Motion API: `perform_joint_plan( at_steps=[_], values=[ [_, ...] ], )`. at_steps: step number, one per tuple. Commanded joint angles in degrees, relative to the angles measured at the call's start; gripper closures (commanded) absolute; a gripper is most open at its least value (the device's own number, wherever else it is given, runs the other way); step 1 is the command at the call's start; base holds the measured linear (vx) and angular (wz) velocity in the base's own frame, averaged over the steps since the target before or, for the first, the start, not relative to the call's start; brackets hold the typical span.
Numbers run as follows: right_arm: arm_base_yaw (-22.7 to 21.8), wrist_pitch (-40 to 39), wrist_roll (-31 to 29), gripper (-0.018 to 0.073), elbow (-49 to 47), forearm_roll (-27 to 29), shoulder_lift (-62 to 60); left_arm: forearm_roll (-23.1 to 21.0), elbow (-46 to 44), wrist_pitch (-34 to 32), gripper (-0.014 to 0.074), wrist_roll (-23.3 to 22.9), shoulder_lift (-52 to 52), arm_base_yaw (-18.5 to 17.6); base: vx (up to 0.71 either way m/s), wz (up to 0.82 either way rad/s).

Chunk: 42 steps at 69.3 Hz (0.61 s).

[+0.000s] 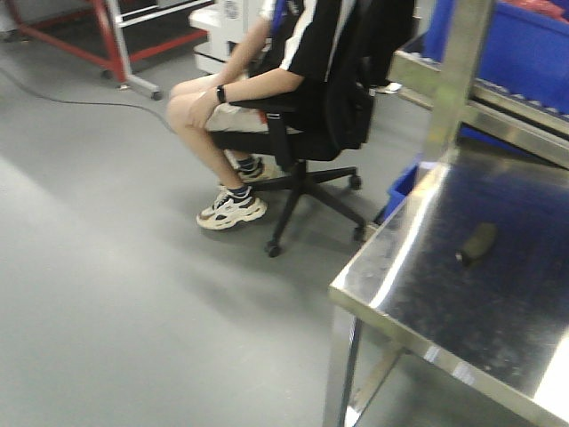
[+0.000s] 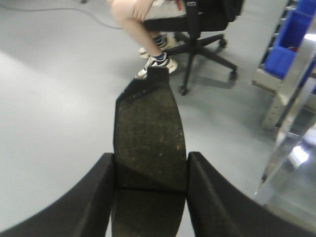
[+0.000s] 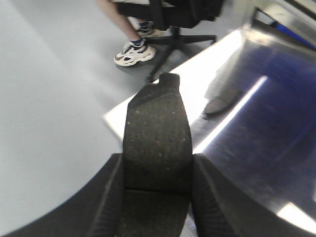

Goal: Move and align brake pads A on conveyor
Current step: 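Drive away from the steel table holding both brake pads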

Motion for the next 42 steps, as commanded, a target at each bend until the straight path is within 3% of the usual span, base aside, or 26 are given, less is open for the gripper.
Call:
perform_joint_plan(
  at_steps=[1, 42],
  values=[
    [-0.13, -4.48, -0.62, 0.0566, -1.6, 0.45, -0.11, -0.47, -1.49, -4.68, 0.0603, -0.15, 0.06, -0.15, -0.14, 0.53],
    [-0.13, -4.48, -0.62, 0.0566, -1.6, 0.45, -0.11, -0.47, -1.49, -4.68, 0.0603, -0.15, 0.06, -0.15, -0.14, 0.53]
  ],
)
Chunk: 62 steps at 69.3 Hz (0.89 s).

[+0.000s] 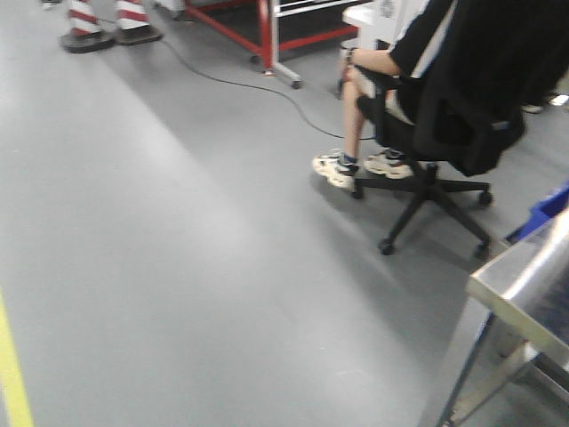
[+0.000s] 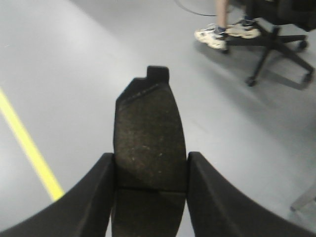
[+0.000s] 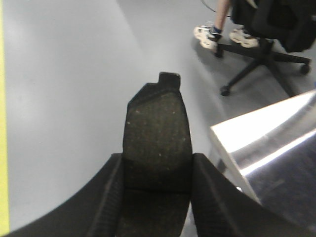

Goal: Move and align brake pads A on conveyor
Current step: 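Drive away from the steel table holding both brake pads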

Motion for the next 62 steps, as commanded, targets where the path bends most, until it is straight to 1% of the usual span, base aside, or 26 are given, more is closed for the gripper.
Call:
perform_joint_plan(
  at_steps=[1, 43, 62],
  values=[
    [-0.13, -4.48, -0.62, 0.0566, -1.6, 0.45, -0.11, -0.47, -1.49, -4.68, 0.0603, -0.15, 0.06, -0.15, -0.14, 0.55],
    [-0.13, -4.48, -0.62, 0.0566, -1.6, 0.45, -0.11, -0.47, -1.49, -4.68, 0.0603, -0.15, 0.06, -0.15, -0.13, 0.59],
    [-0.13, -4.47, -0.62, 0.0566, -1.6, 0.45, -0.11, -0.47, -1.49, -4.68, 0.0603, -0.15, 0.06, -0.15, -0.08, 0.41]
  ],
)
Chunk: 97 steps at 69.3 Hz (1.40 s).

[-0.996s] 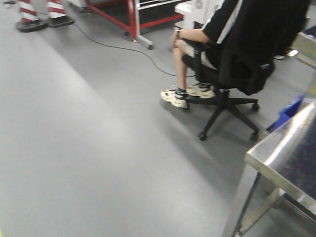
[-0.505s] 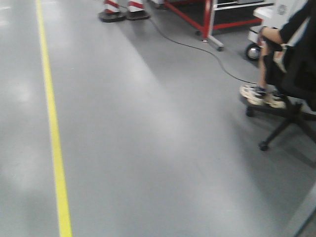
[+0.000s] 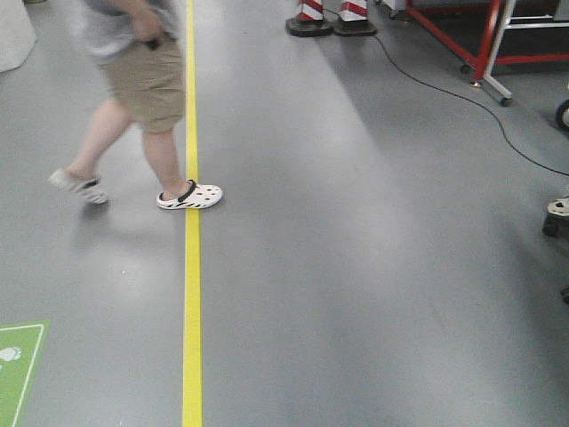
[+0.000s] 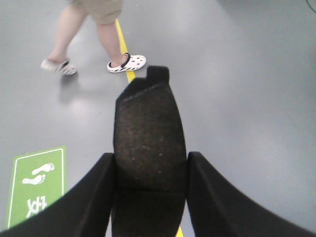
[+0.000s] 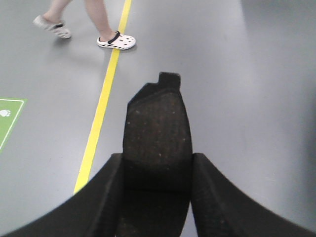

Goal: Move and align brake pads A on conveyor
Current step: 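Drive away from the steel table holding both brake pads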

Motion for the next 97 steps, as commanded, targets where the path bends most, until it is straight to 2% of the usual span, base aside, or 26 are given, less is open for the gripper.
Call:
perform_joint_plan(
  at_steps=[1, 51, 97],
  values=[
    [-0.13, -4.52, -0.62, 0.0566, -1.6, 0.26, -0.11, -0.47, -1.49, -4.72, 0.0603, -0.15, 0.16, -0.15, -0.03, 0.26],
    [-0.13, -4.5, -0.62, 0.0566, -1.6, 0.26, -0.36, -0.47, -1.49, -4.72, 0.0603, -0.15, 0.16, -0.15, 0.11, 0.16],
    [-0.13, -4.5, -0.62, 0.0566, -1.6, 0.26, -0.36, -0.47, -1.49, -4.67, 0.0603, -0.15, 0.16, -0.15, 0.42, 0.04]
  ],
)
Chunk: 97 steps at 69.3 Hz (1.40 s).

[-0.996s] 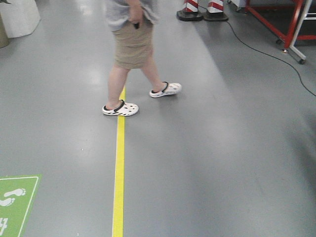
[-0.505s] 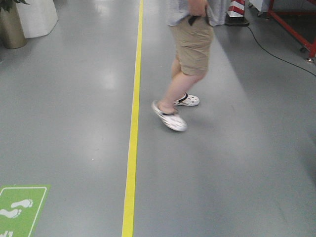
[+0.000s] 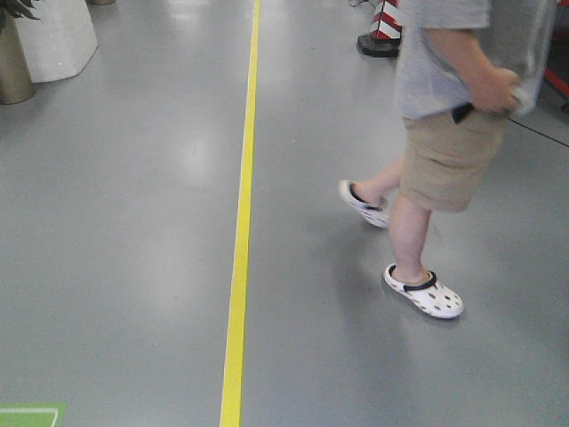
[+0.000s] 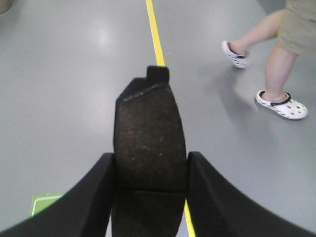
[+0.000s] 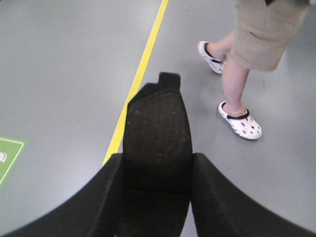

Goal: Move and align brake pads A on conveyor
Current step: 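Drive away from the steel table holding both brake pads, then drive past the red-and-white cones toward the dark conveyor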

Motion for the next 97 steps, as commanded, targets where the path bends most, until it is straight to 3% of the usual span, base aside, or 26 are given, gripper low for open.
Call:
perform_joint_plan(
  at_steps=[1, 97],
  values=[
    [-0.13, -4.72, -0.62, 0.0566, -1.6, 0.27, 0.18, -0.36, -1.49, -4.67, 0.0603, -0.15, 0.16, -0.15, 0.53, -0.01],
    [-0.13, -4.75, -0.62, 0.0566, -1.6, 0.27, 0.17, -0.36, -1.49, -4.7, 0.0603, -0.15, 0.16, -0.15, 0.6, 0.01]
  ],
)
